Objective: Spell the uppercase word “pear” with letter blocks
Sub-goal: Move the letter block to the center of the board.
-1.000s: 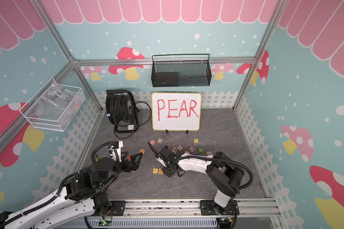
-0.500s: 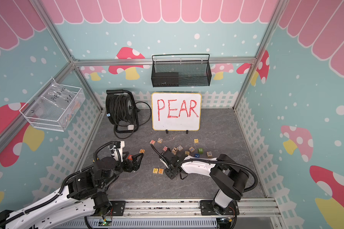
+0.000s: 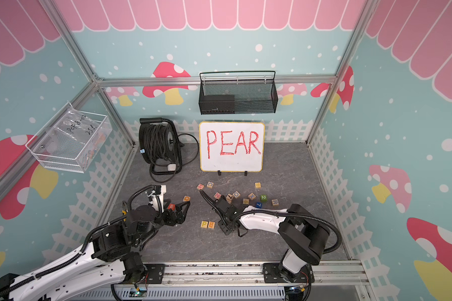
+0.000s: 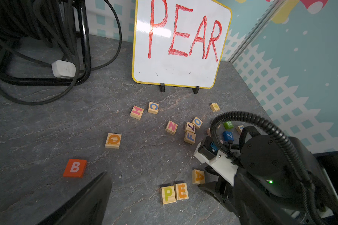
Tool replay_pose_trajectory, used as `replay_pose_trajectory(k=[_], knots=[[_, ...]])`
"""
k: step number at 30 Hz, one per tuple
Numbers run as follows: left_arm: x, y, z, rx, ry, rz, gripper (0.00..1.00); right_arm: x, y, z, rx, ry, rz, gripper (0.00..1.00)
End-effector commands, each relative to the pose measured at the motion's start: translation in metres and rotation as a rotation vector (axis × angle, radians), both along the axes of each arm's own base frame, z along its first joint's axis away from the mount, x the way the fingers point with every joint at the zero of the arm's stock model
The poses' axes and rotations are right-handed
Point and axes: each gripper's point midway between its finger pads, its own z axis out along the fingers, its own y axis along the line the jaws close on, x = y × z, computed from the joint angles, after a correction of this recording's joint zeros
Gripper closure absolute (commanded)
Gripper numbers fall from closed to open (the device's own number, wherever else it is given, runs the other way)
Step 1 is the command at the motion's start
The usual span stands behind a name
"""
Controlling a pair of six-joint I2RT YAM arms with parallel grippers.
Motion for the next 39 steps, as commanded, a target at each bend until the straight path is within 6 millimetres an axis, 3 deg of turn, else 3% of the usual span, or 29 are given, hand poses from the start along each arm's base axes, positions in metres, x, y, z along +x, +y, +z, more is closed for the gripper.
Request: replay_pose_trajectory(k=[1,13,22,30,35,39], knots=[[0.005,-0.002,0.017,-0.024,-0.036,0.01,0.0,-0.013,-0.033,-0.018,-0.113,0.043,-0.049,0.52],[0.019,-0.025,0.025,-0.02,-0.06,-0.048,0.0,0.004,-0.058,-0.019,-0.126,0.022,-0.195,0.52],[0.023,-0.023,0.029,-0.018,-0.072,-0.047,0.0,0.025,-0.033,-0.013,-0.039,0.001,-0.21,0.53],[0.021,-0.019,0.025,-0.028,-0.063,-0.047,0.0,0.037,-0.026,0.003,0.011,-0.048,-0.267,0.53],[0.018,-0.017,0.025,-0.042,-0.061,-0.049,0.0,0.036,-0.041,0.014,-0.001,-0.064,-0.366,0.54],[0.015,-0.018,0.025,-0.054,-0.059,-0.062,0.0,0.033,-0.033,0.027,0.118,-0.042,-0.451,0.53]])
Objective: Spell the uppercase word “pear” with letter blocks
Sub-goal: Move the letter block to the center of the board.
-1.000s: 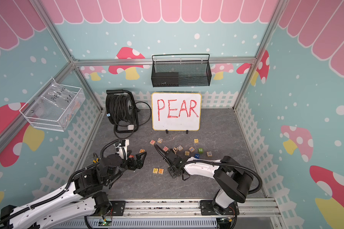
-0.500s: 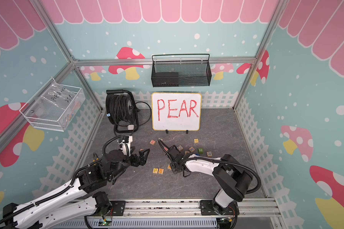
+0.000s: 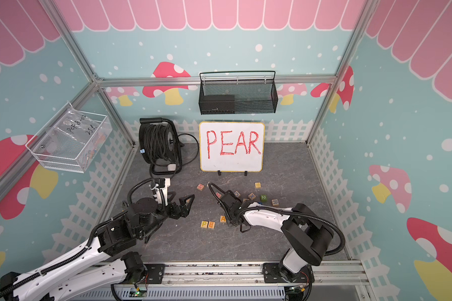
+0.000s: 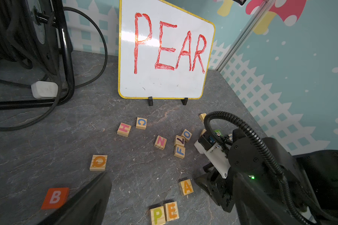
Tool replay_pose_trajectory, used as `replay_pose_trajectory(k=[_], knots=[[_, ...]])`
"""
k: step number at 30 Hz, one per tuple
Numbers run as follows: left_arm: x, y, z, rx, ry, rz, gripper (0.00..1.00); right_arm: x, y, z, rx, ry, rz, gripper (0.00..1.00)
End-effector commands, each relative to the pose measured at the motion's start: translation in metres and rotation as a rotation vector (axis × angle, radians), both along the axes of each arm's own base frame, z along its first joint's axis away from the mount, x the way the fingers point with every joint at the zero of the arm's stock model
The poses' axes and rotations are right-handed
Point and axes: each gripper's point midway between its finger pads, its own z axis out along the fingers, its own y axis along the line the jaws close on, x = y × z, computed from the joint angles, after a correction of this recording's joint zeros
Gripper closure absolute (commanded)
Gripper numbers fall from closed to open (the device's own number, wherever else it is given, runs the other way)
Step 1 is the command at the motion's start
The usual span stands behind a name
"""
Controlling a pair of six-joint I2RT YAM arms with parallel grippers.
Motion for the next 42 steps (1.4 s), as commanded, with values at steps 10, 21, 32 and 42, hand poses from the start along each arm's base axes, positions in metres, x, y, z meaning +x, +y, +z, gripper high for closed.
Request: replay_pose_trajectory(k=[10,21,32,42], knots=[[-0.014,-0.021,-0.028,0.048,0.139,-0.133,0.0,-0.005,0.04,0.019,0.336,0.058,-0.138,0.52],[-0.016,-0.018,-0.052,0.098,0.22,-0.109,0.0,-0.01,0.043,0.0,0.268,0.094,-0.15,0.52],[-0.015,-0.014,-0.054,0.104,0.216,-0.094,0.0,-0.007,0.045,0.001,0.221,0.062,-0.138,0.52],[-0.014,-0.012,-0.051,0.105,0.202,-0.082,0.0,-0.009,0.048,-0.002,0.215,0.072,-0.14,0.52]])
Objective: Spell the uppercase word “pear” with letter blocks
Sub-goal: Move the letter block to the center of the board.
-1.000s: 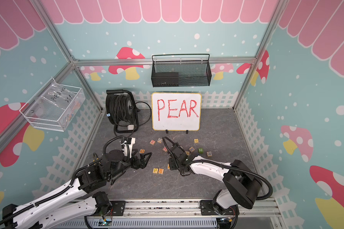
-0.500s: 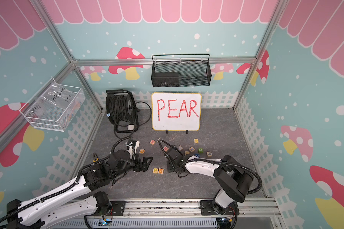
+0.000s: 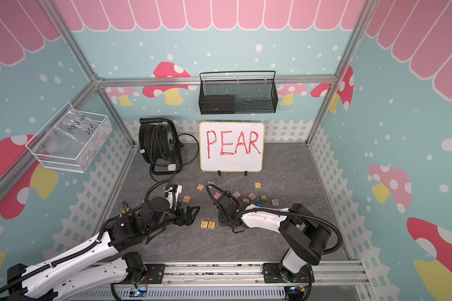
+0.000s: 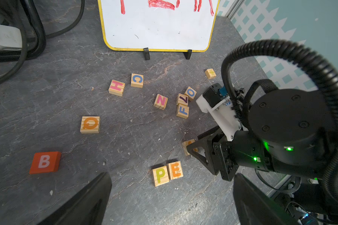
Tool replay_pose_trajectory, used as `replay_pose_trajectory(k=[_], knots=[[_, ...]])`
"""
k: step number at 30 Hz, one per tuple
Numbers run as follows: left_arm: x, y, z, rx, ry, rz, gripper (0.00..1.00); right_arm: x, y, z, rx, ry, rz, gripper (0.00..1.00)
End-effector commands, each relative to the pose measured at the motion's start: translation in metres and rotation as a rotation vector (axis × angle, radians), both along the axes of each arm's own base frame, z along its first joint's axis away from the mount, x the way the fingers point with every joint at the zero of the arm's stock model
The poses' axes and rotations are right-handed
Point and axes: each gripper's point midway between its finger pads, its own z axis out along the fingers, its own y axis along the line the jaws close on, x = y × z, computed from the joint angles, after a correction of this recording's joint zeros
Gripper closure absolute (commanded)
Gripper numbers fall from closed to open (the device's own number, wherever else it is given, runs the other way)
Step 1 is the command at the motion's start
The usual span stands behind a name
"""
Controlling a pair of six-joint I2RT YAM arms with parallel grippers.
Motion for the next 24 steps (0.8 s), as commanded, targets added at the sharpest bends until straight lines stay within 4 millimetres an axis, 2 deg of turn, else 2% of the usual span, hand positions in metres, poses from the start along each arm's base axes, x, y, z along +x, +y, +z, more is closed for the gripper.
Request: replay_pose_trajectory(k=[1,9,15,24], knots=[[0.002,0.004,0.007,-0.01,-0.012,0.024,0.0,0.0,0.004,-0.002,-0.015,0.008,-0.012,0.52],[0.002,0.005,0.006,-0.009,-0.013,0.026,0.0,0.0,0.009,-0.008,-0.05,0.01,-0.005,0.53],[0.002,0.006,0.006,-0.01,-0.017,0.031,0.0,-0.001,0.003,-0.013,-0.071,0.01,-0.033,0.6],[0.001,0.006,0.007,-0.01,-0.015,0.025,0.0,-0.004,0.003,-0.009,-0.065,0.0,-0.045,0.72]])
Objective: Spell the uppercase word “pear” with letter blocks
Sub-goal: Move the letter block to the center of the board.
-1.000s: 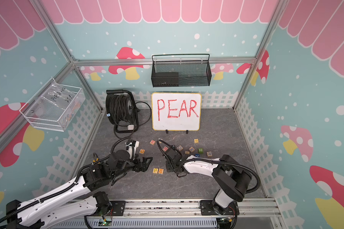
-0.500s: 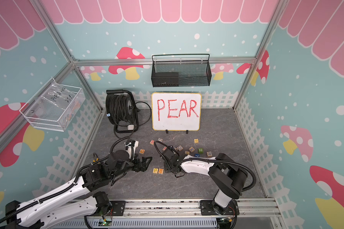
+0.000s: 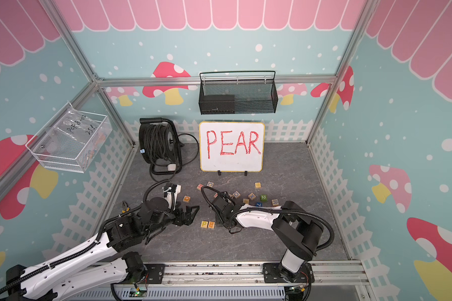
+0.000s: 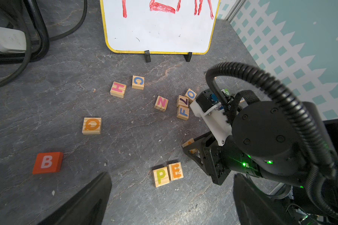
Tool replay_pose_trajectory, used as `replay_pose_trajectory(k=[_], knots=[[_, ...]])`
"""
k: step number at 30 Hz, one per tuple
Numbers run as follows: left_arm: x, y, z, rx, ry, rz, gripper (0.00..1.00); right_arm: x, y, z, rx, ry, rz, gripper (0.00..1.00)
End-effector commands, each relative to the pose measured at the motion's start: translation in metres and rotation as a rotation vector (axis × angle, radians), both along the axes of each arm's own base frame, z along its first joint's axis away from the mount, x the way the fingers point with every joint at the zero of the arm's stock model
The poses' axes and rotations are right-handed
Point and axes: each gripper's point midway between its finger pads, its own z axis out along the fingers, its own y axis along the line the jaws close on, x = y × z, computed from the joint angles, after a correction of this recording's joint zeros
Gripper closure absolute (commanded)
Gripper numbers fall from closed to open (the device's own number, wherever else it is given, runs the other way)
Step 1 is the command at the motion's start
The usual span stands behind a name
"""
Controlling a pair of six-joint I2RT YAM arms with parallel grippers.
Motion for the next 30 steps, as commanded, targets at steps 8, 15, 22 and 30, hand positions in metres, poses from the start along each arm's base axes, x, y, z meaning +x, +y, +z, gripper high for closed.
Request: replay_pose_trajectory(k=[8,15,22,30], knots=[[-0.004,0.003,0.006,-0.02,-0.001,-0.004,0.0,-0.02,-0.011,0.002,0.011,0.032,-0.039,0.74],[-0.006,0.0,0.007,-0.026,-0.001,-0.028,0.0,-0.039,-0.007,0.002,0.053,0.063,-0.031,0.74],[-0.009,0.001,0.012,-0.04,-0.013,-0.04,0.0,-0.042,0.0,0.0,0.078,0.065,-0.018,0.75],[-0.013,0.006,0.011,-0.043,-0.006,-0.031,0.0,-0.041,0.011,-0.002,0.1,0.072,0.0,0.74]])
